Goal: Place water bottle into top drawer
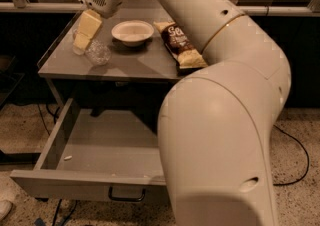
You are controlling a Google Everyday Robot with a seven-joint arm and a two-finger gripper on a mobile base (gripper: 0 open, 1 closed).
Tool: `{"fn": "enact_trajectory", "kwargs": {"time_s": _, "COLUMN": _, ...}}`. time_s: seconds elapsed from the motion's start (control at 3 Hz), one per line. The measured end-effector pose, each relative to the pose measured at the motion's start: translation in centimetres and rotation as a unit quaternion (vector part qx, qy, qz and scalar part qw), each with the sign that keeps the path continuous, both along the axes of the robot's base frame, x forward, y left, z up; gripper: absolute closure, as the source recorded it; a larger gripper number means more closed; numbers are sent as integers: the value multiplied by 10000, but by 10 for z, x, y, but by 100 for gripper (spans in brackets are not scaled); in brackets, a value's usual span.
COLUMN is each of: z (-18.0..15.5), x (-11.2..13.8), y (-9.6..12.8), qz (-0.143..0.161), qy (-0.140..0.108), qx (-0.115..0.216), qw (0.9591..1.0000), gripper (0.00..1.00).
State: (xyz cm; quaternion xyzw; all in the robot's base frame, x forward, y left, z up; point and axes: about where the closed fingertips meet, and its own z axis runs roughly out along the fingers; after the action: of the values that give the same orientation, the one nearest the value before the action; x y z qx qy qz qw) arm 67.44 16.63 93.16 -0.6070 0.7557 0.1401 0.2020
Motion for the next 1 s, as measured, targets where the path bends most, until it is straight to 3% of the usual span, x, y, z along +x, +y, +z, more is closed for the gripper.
{"fn": "enact_trajectory", "kwargs": {"time_s": 0.33, "z": -17, "x": 1, "y": 15, "qz": -190, "qy": 259, "qx": 107, "qw": 9994, "gripper": 0}}
{"fn": "enact_trajectory", "kwargs": {"time_s": 0.67, "z": -17, "x": 1, "y": 16, "qz": -207, "qy": 270, "qx": 111, "qw": 9994, "gripper": 0}}
{"fn": "enact_trajectory", "kwargs": {"time_s": 1.0, "z": -13, "x": 18, "y": 26, "qz": -583, "qy": 310, "qx": 248, "qw": 9975, "gripper": 0}}
